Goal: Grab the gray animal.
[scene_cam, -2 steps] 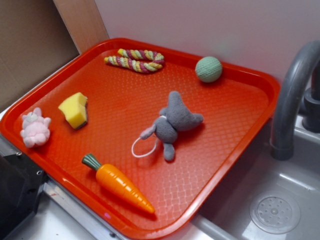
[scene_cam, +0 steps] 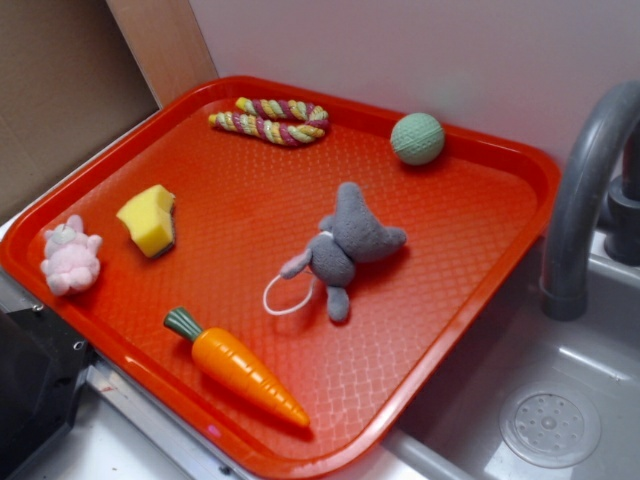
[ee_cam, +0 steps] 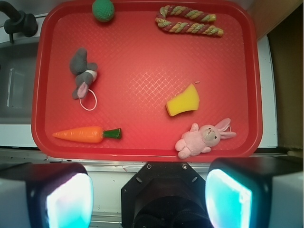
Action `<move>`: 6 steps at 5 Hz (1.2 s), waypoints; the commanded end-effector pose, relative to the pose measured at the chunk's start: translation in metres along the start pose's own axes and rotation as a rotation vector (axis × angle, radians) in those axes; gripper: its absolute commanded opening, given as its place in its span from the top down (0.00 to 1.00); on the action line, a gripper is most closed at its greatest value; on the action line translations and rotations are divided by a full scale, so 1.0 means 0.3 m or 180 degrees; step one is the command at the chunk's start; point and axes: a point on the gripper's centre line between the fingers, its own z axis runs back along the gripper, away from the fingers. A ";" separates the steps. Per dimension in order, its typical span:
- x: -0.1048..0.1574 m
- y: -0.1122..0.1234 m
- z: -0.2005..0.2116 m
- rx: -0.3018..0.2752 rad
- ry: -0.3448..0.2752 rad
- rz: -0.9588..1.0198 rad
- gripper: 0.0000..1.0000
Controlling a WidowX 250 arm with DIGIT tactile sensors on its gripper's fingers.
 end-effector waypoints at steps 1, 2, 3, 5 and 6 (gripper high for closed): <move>0.225 -0.228 -0.062 -0.0137 -0.0480 -0.0526 0.00; 0.312 -0.287 -0.125 -0.0159 -0.0611 -0.0526 0.00; 0.389 -0.319 -0.245 -0.0102 -0.0567 -0.0558 0.00; 0.452 -0.386 -0.488 -0.0440 -0.0215 -0.0955 0.00; 0.443 -0.412 -0.565 -0.0759 0.0107 -0.1356 0.00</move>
